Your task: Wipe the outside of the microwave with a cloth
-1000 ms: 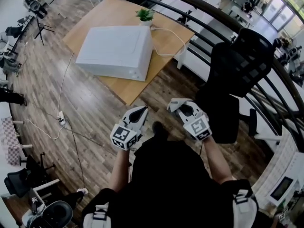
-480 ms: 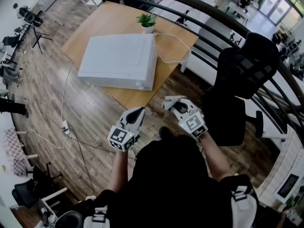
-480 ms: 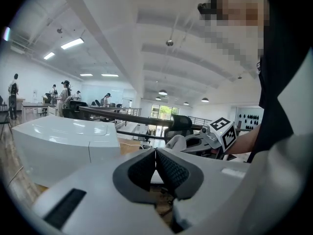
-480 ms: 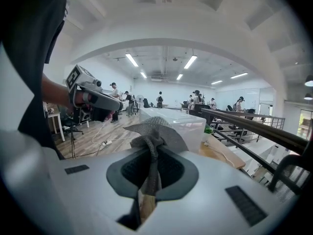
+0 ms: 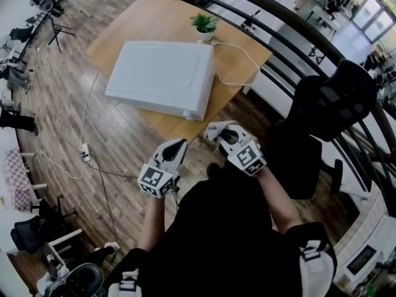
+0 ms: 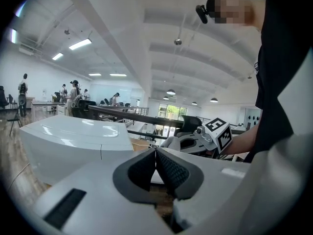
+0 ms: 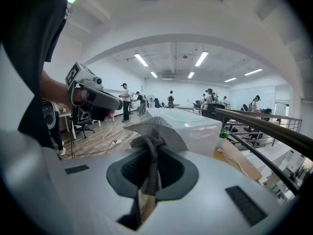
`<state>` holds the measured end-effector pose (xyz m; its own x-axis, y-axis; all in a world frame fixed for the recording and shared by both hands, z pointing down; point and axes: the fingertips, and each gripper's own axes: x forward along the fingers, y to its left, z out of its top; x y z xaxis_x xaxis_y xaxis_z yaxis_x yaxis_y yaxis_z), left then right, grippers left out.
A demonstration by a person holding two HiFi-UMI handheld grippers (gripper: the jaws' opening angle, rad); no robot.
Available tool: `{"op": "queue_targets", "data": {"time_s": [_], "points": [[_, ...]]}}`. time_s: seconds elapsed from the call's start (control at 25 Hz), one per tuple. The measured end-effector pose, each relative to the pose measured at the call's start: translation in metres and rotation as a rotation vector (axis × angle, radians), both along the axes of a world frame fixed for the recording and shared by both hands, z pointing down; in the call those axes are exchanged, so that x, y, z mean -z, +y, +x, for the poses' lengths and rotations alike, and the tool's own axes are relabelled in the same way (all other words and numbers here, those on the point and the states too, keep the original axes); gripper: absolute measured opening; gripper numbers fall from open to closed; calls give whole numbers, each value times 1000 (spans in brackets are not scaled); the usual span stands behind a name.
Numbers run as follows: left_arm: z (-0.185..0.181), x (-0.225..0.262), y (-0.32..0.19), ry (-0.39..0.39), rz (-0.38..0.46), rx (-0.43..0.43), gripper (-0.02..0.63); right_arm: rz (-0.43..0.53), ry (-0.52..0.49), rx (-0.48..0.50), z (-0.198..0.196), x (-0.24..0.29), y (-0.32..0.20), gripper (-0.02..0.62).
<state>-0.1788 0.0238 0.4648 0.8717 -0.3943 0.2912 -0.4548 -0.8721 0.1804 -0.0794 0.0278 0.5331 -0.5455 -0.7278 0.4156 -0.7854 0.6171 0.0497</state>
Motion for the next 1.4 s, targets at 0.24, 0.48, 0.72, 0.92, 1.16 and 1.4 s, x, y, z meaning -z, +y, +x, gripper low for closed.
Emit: {"op": "queue_targets", "data": {"time_s": [0.24,0.48,0.72,0.92,1.16,1.4], "points": [[7,2,-32,0,9,120,3,-10,-12,135,0,-13,-37,17],[22,4,-57,-53,15,216,3,-41,-30,233,5,-31,-69,15],[28,-3,-76,-67,-3,284,3,-60,-35,356,-5,-47,-90,16],[32,-12,-89,-83,-12,326,3,-70,-38,435,-12,-57,-105,16],[28,-11,-87,-92,-17,374,3,-77,-53,503,-21,-56,-104,17],[24,-9,-86,-90,-15,407,3,-80,-81,531,-24,-54,-100,17]]}}
